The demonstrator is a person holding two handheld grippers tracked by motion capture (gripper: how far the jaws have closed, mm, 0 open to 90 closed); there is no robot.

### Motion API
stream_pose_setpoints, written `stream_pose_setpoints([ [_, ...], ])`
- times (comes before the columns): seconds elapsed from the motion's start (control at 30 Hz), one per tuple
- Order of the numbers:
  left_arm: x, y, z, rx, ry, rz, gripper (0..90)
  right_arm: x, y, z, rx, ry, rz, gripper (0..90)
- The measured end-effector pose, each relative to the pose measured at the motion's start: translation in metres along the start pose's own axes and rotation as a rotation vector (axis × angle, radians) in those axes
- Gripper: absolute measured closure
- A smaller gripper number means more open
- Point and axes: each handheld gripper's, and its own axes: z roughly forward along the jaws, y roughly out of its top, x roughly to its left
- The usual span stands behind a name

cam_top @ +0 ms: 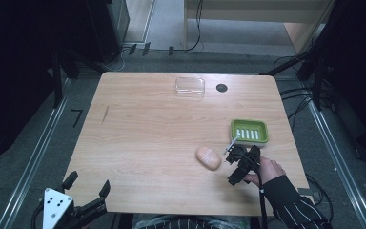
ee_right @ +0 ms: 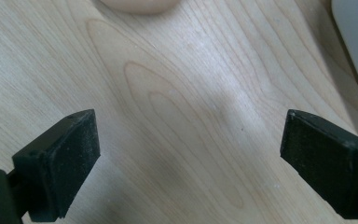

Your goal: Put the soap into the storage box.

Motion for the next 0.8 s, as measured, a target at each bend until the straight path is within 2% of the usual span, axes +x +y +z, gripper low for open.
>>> stream_pose_setpoints([
  [0.23,0.001,0.000,-0.001,0.002,0.001,-0.002,7.2,0.000,0.009,-0.002,-0.008,-0.005,0.001,4.9],
  [0.8,0.000,0.000,-0.001,0.007,0.005,0.002,7.2,0.005,0.039,-0.001,-0.023,0.009,-0.046,4.9],
])
